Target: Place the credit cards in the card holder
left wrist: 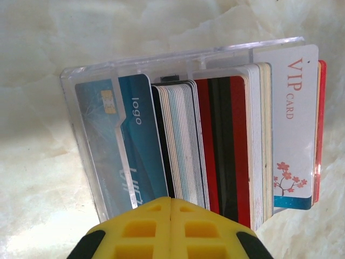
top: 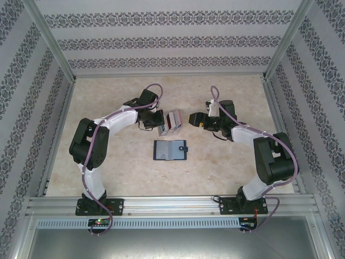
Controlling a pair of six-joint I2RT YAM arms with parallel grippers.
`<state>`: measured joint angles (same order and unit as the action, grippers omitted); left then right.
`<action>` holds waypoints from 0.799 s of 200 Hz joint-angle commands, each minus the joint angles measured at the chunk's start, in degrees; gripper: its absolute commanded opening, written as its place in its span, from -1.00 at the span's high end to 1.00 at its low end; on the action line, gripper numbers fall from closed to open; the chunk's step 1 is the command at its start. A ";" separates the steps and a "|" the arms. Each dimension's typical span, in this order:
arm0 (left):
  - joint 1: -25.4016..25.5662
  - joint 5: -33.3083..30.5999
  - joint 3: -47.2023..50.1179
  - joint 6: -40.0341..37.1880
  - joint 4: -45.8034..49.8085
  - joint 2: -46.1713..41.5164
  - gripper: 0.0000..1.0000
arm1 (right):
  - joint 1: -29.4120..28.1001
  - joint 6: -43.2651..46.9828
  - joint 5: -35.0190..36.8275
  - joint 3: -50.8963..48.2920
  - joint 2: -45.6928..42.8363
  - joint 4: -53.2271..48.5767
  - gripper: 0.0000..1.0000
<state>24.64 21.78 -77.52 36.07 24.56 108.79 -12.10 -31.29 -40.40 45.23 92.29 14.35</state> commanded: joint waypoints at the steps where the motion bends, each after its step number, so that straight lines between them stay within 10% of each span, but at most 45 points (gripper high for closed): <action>1: 0.22 -1.14 -1.50 -1.75 3.12 -2.02 1.00 | 0.58 1.22 -0.93 -0.15 0.35 -0.26 -0.60; 82: 0.22 -3.00 -2.67 -2.68 6.03 -2.20 1.00 | 0.61 2.56 0.80 0.47 -0.14 -2.79 -0.55; 112: 0.41 -2.59 -2.95 -2.06 5.13 -1.71 0.11 | 0.56 2.97 1.12 0.52 -0.27 -3.31 -0.55; 160: 2.10 -5.31 -3.06 -1.10 3.92 -1.53 -0.08 | 0.52 3.34 1.30 0.71 -0.16 -3.69 -0.55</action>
<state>25.50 18.81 -79.11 34.72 28.27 108.57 -12.10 -29.56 -39.70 45.23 92.29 11.29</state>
